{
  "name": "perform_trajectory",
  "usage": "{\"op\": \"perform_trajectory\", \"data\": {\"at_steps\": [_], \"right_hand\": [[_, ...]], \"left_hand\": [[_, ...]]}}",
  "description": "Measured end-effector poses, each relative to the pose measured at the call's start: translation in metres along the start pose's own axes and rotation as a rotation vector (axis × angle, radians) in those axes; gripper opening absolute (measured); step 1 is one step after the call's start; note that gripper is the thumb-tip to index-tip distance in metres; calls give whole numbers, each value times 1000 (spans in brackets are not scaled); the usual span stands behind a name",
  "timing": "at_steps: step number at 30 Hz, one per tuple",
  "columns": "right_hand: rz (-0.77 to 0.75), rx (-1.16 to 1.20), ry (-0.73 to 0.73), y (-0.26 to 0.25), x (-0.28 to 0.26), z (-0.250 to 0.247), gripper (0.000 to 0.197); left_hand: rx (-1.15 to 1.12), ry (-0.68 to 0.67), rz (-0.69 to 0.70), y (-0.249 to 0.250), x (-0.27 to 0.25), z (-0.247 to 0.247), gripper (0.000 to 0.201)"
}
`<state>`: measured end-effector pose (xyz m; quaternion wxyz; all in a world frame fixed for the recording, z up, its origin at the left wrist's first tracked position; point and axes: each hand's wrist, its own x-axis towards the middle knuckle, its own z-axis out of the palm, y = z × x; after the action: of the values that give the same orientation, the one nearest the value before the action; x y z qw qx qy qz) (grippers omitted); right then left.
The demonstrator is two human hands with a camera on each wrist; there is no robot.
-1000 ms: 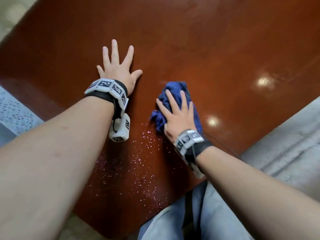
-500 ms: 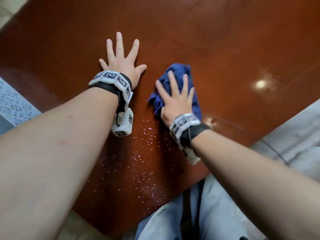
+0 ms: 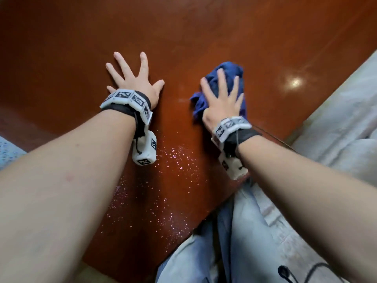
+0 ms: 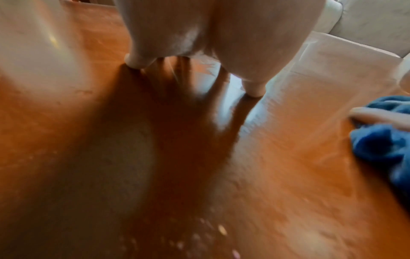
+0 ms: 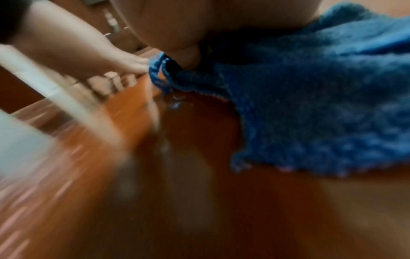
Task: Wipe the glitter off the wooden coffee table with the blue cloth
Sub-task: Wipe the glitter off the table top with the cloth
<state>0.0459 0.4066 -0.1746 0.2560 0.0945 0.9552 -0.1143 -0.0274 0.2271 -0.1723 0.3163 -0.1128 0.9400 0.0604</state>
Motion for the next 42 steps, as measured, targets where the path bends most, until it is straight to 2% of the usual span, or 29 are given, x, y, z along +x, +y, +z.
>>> {"op": "perform_trajectory", "data": {"at_steps": [2, 4, 8, 11, 15, 17, 20, 24, 28, 32, 34, 38, 40, 42], "right_hand": [[-136, -45, -61, 7, -27, 17, 85], [-196, -85, -83, 31, -52, 26, 83], [-127, -139, -164, 103, -82, 22, 83], [-32, -94, -95, 144, -75, 5, 86], [159, 96, 63, 133, -34, -4, 84], [172, 133, 87, 117, -32, 0, 83], [-5, 79, 34, 102, -62, 22, 83], [-181, 6, -49, 130, -96, 31, 77], [-58, 46, 34, 178, -66, 7, 85], [54, 140, 123, 164, -49, 2, 83], [4, 144, 121, 139, -63, 16, 81], [-274, 83, 67, 112, -118, 60, 77], [-310, 61, 40, 123, -129, 67, 74], [-266, 64, 67, 141, -122, 56, 76]], "left_hand": [[18, -12, 22, 11, -9, 6, 78], [28, -33, 65, 25, -19, 13, 79], [49, -56, 119, 58, -38, 29, 81], [38, -65, 124, 88, -51, 39, 83], [23, -55, 109, 107, -57, 48, 85], [36, -48, 98, 106, -56, 49, 85], [50, -36, 73, 109, -64, 50, 82], [50, -53, 94, 118, -78, 58, 79], [75, -70, 82, 118, -77, 58, 78], [86, -78, 61, 119, -77, 59, 78], [92, -74, 53, 119, -78, 59, 78], [99, -73, 52, 121, -80, 57, 78], [111, -83, 53, 120, -81, 55, 77], [114, -90, 60, 119, -81, 55, 77]]}}
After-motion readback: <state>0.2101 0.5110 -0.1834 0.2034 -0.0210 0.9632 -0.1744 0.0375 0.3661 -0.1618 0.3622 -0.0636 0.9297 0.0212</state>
